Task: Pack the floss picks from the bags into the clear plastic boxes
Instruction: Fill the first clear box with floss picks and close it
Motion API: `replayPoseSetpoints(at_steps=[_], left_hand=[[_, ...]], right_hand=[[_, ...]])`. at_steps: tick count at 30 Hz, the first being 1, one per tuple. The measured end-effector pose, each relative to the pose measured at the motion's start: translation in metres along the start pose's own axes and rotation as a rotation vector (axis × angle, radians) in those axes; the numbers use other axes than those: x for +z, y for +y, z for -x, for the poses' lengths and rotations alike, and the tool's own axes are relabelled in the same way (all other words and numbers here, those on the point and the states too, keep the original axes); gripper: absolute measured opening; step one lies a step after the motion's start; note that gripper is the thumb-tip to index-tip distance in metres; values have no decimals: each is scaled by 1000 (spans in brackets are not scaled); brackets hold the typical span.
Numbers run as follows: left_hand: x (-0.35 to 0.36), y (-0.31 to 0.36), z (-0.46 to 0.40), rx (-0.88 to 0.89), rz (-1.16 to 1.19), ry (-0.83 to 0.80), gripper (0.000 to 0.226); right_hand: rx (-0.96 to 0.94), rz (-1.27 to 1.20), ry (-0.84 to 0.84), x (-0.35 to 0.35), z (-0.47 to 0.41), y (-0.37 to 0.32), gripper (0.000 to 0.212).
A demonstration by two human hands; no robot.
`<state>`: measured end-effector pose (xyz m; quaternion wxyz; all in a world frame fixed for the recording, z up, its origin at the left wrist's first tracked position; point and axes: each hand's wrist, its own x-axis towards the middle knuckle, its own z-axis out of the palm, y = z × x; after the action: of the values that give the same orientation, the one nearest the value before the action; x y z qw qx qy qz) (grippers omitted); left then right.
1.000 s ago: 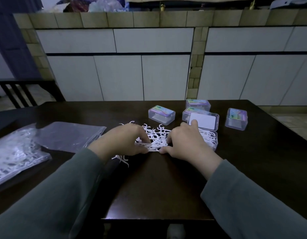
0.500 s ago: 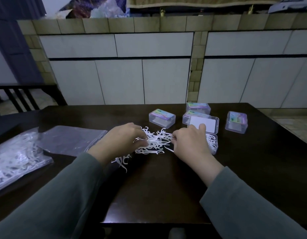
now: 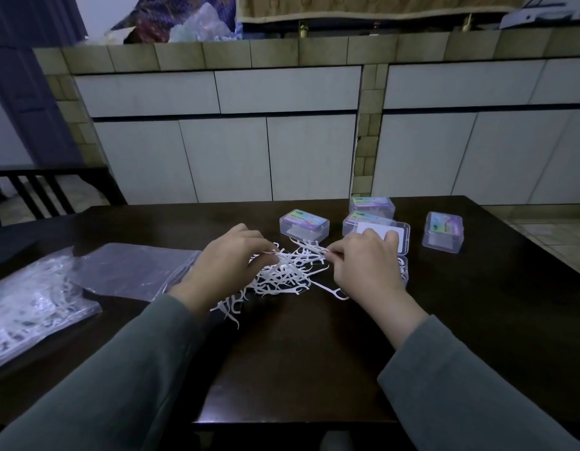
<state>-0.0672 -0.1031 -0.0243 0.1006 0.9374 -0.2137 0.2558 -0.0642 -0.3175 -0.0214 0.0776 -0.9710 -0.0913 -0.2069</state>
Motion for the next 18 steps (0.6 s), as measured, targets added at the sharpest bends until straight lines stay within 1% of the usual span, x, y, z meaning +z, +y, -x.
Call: replayPoseSetpoints(at_steps=[9, 13, 18], left_hand=[[2, 6, -1, -126, 103, 96, 19], [2, 12, -3, -142, 170, 136, 18], [7, 23, -13, -147, 154, 196, 18]], right_hand=[[18, -94, 108, -6, 2, 19, 22], [34, -91, 132, -7, 2, 33, 22], [70, -96, 134, -9, 1, 54, 24]])
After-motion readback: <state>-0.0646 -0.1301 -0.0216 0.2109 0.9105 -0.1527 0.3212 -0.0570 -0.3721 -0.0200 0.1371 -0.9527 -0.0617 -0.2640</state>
